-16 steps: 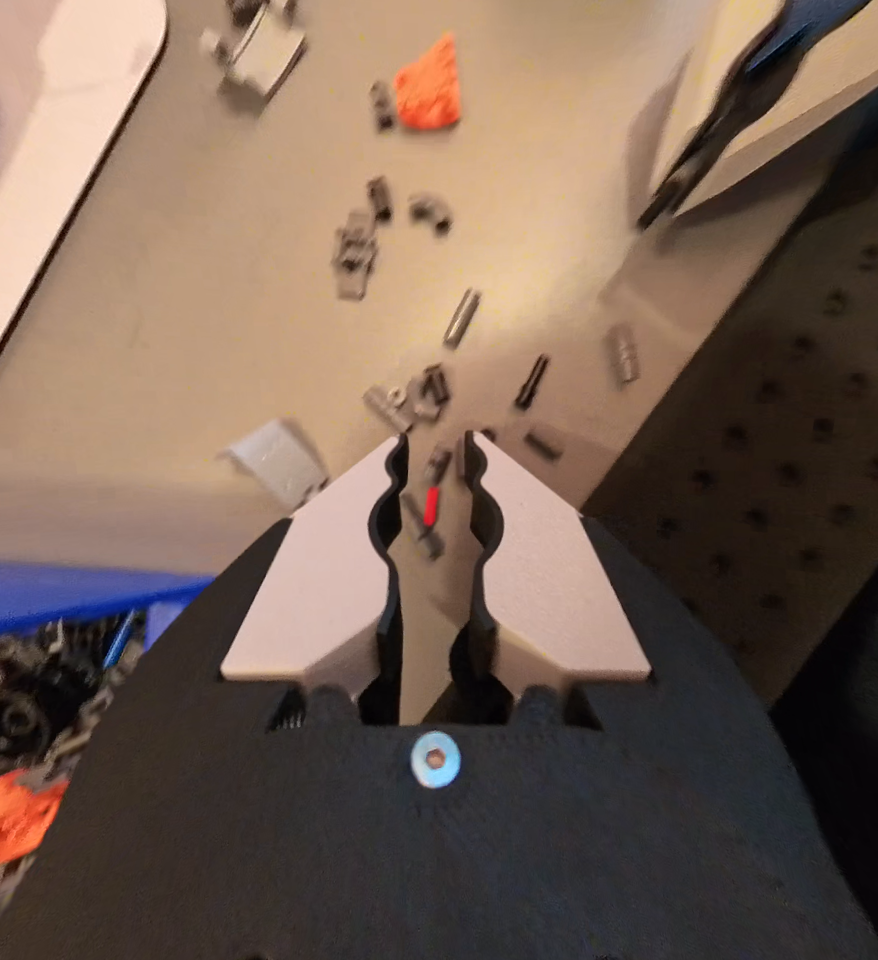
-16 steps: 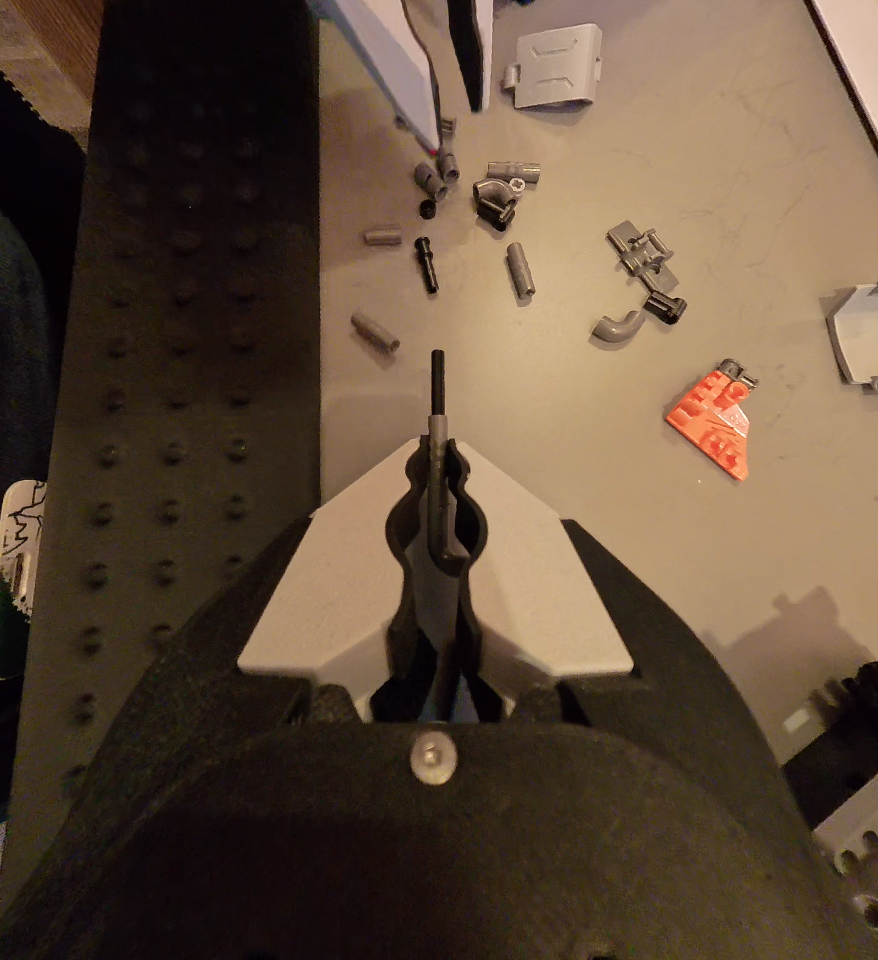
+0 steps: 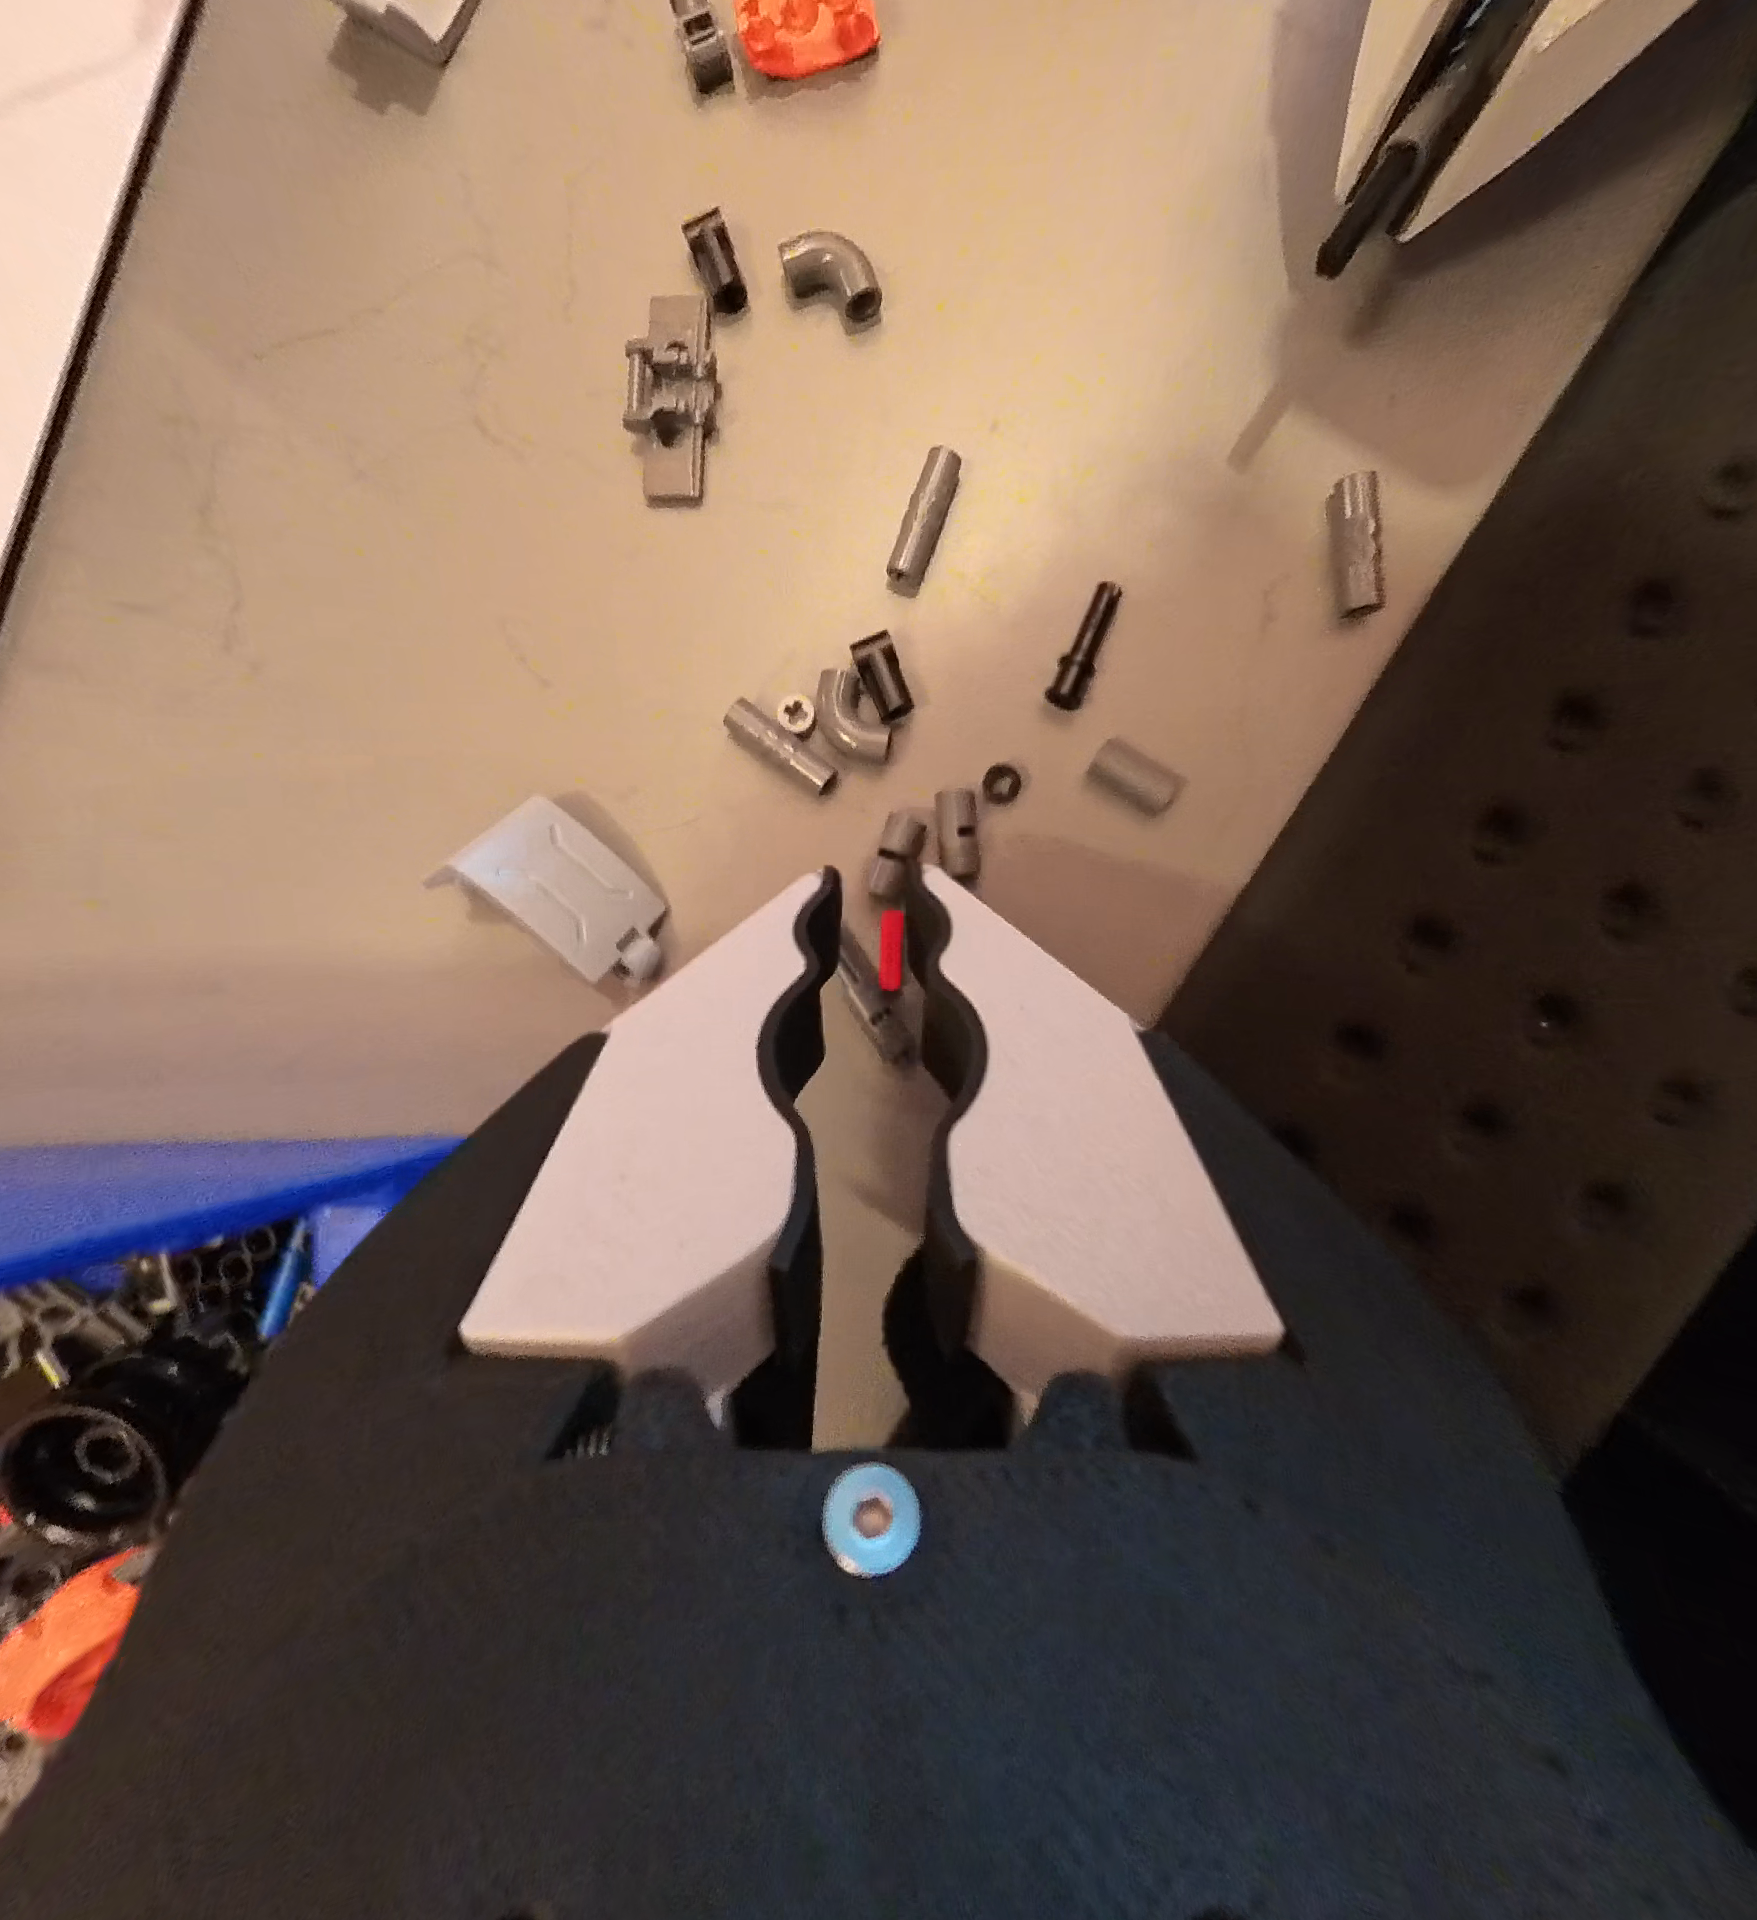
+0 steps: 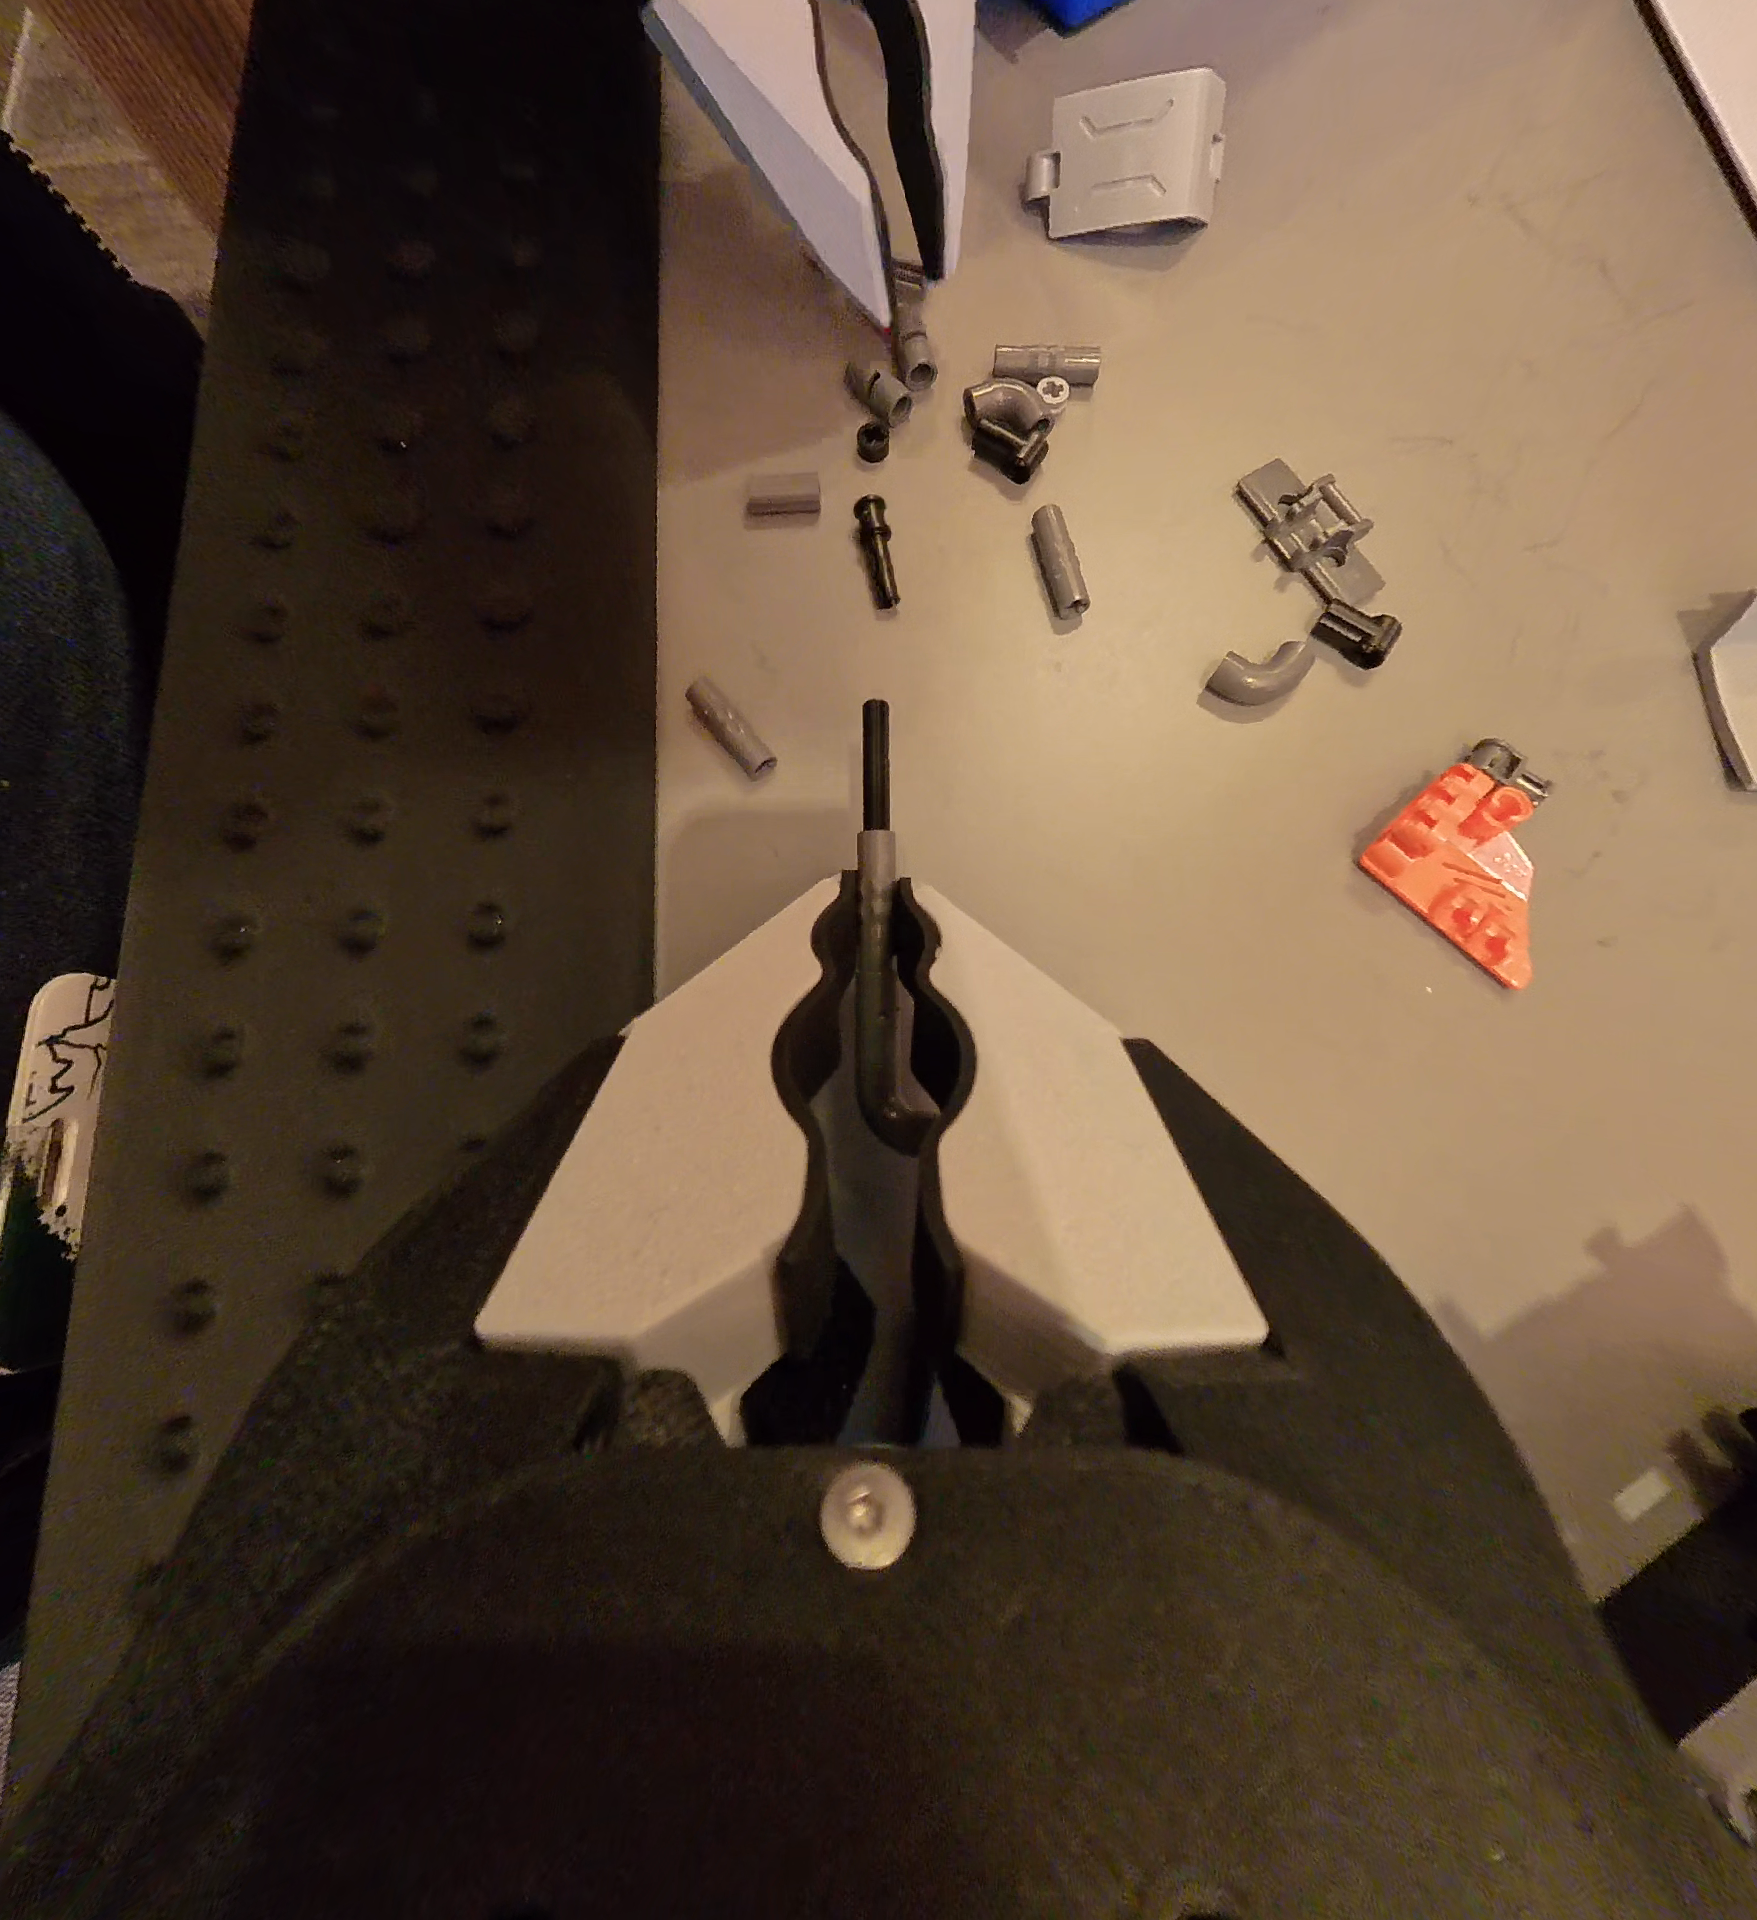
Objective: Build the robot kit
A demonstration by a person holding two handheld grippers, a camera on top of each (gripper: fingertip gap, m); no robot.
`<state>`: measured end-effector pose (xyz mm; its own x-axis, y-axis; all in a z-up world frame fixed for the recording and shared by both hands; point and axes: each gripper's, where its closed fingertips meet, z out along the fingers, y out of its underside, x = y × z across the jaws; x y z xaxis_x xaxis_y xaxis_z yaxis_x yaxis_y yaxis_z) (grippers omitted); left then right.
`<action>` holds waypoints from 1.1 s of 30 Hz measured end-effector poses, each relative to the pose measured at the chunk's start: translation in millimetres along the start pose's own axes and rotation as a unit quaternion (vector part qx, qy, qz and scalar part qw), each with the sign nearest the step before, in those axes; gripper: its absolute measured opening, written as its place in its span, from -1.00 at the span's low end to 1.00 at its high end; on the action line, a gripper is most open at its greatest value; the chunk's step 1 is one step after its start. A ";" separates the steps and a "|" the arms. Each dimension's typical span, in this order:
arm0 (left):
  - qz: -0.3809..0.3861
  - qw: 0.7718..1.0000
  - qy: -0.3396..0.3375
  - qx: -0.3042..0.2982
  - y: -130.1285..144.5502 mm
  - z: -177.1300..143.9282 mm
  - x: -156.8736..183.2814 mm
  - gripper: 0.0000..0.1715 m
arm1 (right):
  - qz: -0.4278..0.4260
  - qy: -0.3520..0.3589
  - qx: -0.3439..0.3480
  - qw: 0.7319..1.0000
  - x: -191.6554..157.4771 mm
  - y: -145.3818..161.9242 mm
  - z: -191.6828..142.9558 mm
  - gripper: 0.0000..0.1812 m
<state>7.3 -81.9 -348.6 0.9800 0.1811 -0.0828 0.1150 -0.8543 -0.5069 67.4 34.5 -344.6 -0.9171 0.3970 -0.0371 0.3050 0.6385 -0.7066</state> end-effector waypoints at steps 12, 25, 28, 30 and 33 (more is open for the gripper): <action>0.040 0.997 0.057 0.040 -38.7 -8.8 32.6 -0.94 | 0.003 -0.019 0.012 1.000 -7.3 -9.8 -1.6 -0.96; 0.087 0.990 0.100 0.047 -62.4 8.0 77.1 -0.94 | -0.034 -0.034 -0.014 0.999 -21.5 -8.8 6.7 -0.96; 0.091 0.990 0.101 0.045 -62.8 8.7 78.2 -0.94 | -0.038 -0.028 -0.022 0.999 -19.8 -6.5 6.6 -0.96; 0.089 0.989 0.109 0.046 -63.4 8.8 80.0 -0.94 | -0.048 -0.023 -0.034 0.998 -19.5 -3.0 8.3 -0.96; 0.102 0.989 0.103 0.033 -61.4 11.0 79.4 -0.94 | -0.051 -0.027 -0.030 0.998 -21.5 -5.6 7.9 -0.96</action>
<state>76.3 -9.7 -333.4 0.9948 -0.1003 -0.0151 -0.0919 -0.8284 -0.5525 83.3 17.2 -345.4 -0.9561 0.2930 -0.0065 0.2229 0.7127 -0.6651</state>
